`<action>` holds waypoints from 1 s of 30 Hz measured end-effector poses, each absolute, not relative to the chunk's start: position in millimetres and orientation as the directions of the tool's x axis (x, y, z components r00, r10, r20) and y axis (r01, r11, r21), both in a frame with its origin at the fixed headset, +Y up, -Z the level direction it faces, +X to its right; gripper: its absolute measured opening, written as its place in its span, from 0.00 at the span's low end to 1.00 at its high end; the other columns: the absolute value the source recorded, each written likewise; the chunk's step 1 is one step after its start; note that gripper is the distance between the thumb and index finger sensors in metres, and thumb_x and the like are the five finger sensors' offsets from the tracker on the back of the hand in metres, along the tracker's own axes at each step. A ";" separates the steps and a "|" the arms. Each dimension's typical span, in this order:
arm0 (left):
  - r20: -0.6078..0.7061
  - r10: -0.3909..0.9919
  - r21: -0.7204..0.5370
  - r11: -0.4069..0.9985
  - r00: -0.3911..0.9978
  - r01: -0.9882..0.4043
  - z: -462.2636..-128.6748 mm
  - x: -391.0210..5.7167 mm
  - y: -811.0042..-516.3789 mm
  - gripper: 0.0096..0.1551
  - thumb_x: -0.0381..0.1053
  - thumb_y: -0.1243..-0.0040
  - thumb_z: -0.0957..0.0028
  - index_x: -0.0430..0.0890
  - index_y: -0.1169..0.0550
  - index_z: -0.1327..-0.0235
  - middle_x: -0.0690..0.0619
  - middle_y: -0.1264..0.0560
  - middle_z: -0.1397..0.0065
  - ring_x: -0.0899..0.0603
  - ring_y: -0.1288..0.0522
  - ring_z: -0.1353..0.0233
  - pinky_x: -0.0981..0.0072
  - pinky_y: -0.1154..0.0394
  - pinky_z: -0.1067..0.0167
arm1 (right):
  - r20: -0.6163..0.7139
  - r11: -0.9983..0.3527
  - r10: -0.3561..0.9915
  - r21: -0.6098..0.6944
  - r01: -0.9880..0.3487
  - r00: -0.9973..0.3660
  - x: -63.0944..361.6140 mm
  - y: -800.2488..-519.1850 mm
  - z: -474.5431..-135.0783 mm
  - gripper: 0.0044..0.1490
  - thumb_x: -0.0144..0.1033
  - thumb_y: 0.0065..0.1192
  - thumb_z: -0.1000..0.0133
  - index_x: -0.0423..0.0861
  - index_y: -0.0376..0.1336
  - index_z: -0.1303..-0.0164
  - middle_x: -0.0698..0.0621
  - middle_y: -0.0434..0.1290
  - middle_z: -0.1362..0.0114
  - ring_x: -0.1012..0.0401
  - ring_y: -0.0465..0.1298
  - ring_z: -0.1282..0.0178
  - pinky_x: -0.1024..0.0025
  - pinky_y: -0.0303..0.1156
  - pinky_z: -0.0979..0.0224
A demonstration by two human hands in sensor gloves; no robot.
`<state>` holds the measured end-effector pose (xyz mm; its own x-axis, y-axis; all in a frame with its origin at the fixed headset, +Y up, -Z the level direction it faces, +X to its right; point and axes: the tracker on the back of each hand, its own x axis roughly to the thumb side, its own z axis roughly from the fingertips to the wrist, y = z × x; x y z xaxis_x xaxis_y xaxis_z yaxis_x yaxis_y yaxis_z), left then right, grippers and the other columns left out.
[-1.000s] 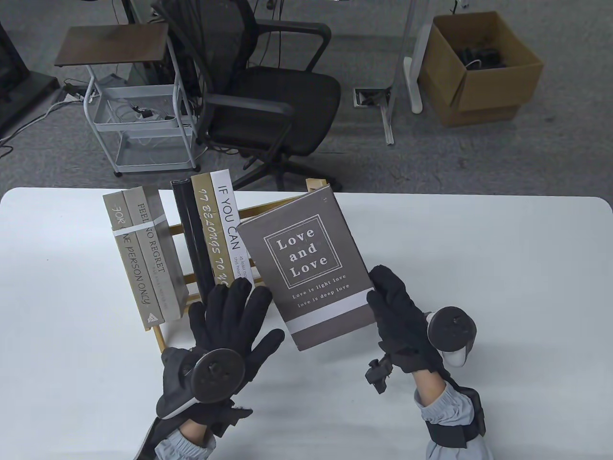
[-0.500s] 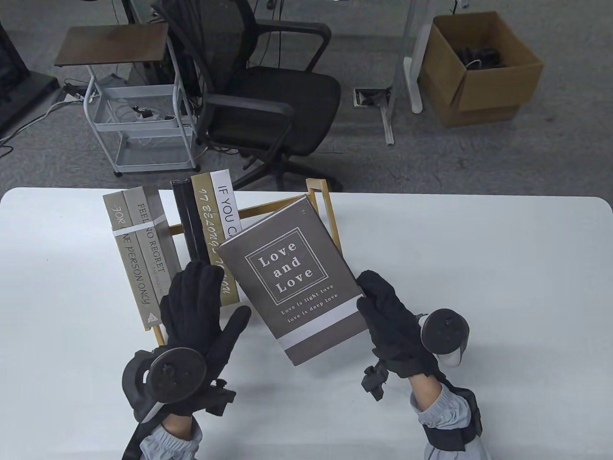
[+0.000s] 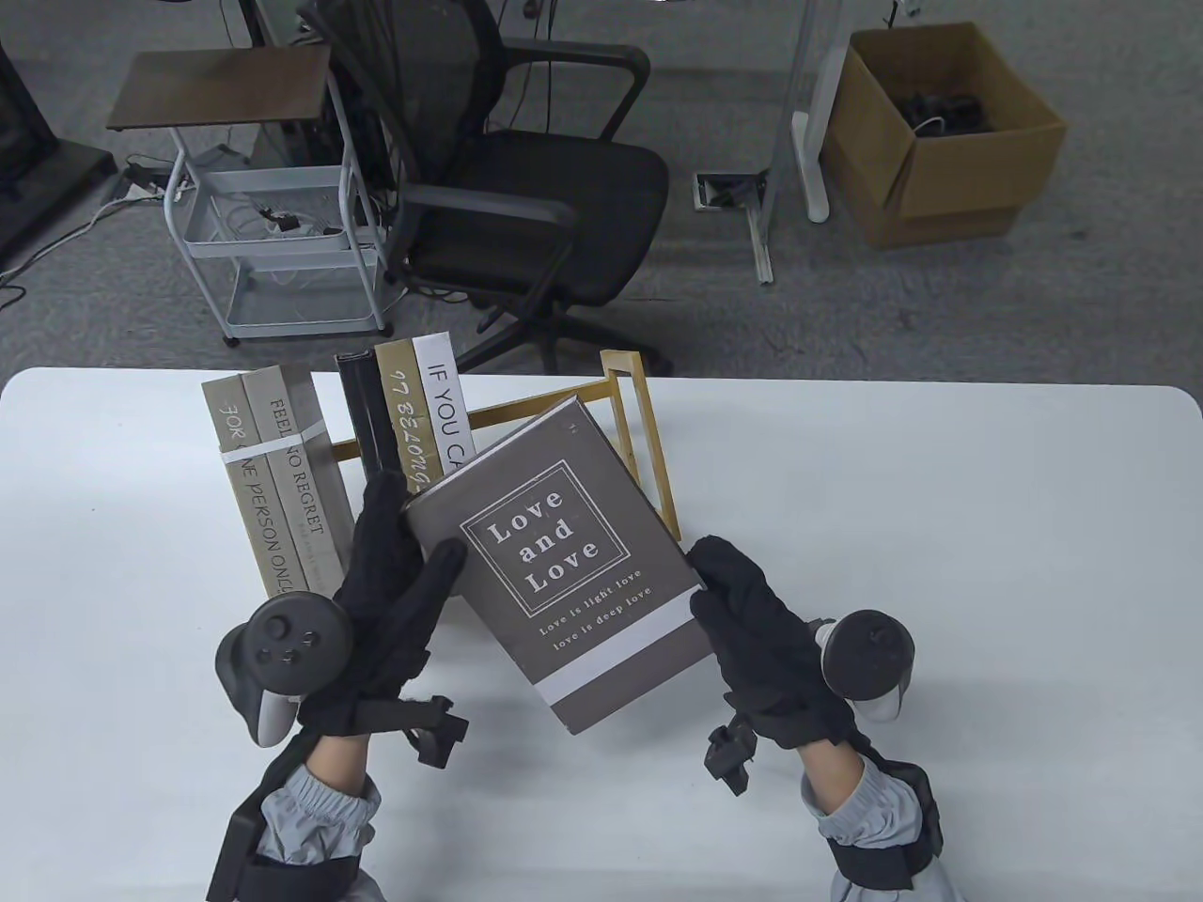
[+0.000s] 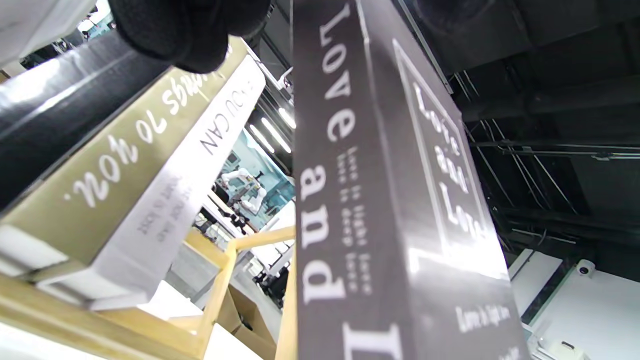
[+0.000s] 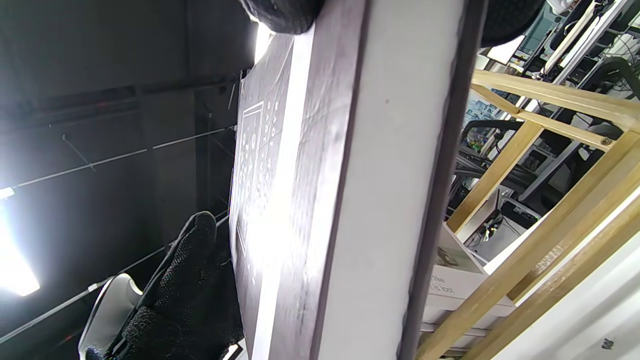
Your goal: Push a thick book into a tightly packed book rack slot
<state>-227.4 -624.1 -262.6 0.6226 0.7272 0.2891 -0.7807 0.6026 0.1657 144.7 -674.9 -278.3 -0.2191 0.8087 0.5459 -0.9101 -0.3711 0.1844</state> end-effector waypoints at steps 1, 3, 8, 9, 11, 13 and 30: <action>0.294 0.726 0.159 0.605 0.622 -0.781 -263.9 -226.3 -622.9 0.48 0.72 0.56 0.27 0.53 0.62 0.10 0.30 0.45 0.11 0.25 0.31 0.23 0.42 0.28 0.25 | 0.544 -0.368 0.810 0.183 -0.912 -0.218 145.1 -674.3 -278.0 0.38 0.26 0.49 0.32 0.20 0.45 0.19 0.19 0.58 0.23 0.31 0.68 0.33 0.34 0.60 0.31; 0.296 0.726 0.153 0.605 0.620 -0.781 -265.1 -224.5 -621.4 0.48 0.71 0.55 0.27 0.53 0.62 0.10 0.31 0.43 0.12 0.27 0.29 0.25 0.45 0.25 0.28 | 0.546 -0.366 0.809 0.179 -0.913 -0.217 145.7 -673.8 -277.8 0.38 0.26 0.49 0.32 0.20 0.45 0.19 0.19 0.57 0.23 0.31 0.68 0.33 0.34 0.60 0.31; 0.307 0.745 0.148 0.578 0.593 -0.803 -267.2 -220.9 -617.8 0.44 0.66 0.54 0.25 0.53 0.60 0.11 0.35 0.37 0.16 0.32 0.24 0.29 0.50 0.22 0.32 | 0.545 -0.355 0.812 0.179 -0.918 -0.208 147.2 -673.0 -277.6 0.38 0.26 0.49 0.32 0.20 0.44 0.19 0.19 0.57 0.23 0.31 0.68 0.33 0.34 0.60 0.31; 0.312 0.745 0.150 0.574 0.589 -0.805 -267.6 -220.7 -617.5 0.43 0.64 0.54 0.25 0.52 0.59 0.11 0.36 0.35 0.17 0.33 0.24 0.30 0.52 0.21 0.32 | 0.545 -0.354 0.812 0.179 -0.918 -0.207 147.4 -672.9 -277.6 0.38 0.26 0.49 0.32 0.20 0.44 0.19 0.19 0.57 0.23 0.31 0.68 0.33 0.33 0.60 0.31; 0.322 0.744 0.151 0.571 0.586 -0.807 -268.3 -220.5 -616.6 0.42 0.61 0.53 0.25 0.52 0.58 0.11 0.36 0.33 0.20 0.35 0.23 0.31 0.54 0.21 0.33 | 0.544 -0.350 0.815 0.182 -0.919 -0.202 147.5 -672.6 -277.5 0.38 0.26 0.49 0.32 0.20 0.44 0.19 0.19 0.57 0.23 0.31 0.68 0.33 0.33 0.60 0.31; 0.323 0.750 0.137 0.567 0.577 -0.812 -268.7 -220.0 -615.1 0.41 0.60 0.53 0.25 0.50 0.58 0.11 0.36 0.33 0.21 0.37 0.22 0.32 0.55 0.20 0.34 | 0.542 -0.353 0.815 0.182 -0.918 -0.206 147.1 -673.0 -277.4 0.38 0.26 0.49 0.31 0.20 0.44 0.19 0.19 0.57 0.23 0.31 0.68 0.33 0.33 0.60 0.31; 0.350 0.647 0.210 0.650 0.677 -0.730 -251.3 -207.9 -562.3 0.37 0.57 0.52 0.25 0.47 0.52 0.13 0.34 0.32 0.26 0.37 0.19 0.39 0.61 0.16 0.42 | 0.572 -0.631 0.669 0.100 -0.769 -0.474 147.8 -663.8 -272.7 0.39 0.28 0.46 0.29 0.21 0.42 0.16 0.17 0.52 0.20 0.26 0.61 0.27 0.27 0.50 0.27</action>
<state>-207.9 -562.3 -251.3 0.6769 0.6474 0.3502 -0.7303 0.6500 0.2099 147.8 -663.8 -272.7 -0.4743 0.6688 0.5725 -0.7693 -0.6310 0.0997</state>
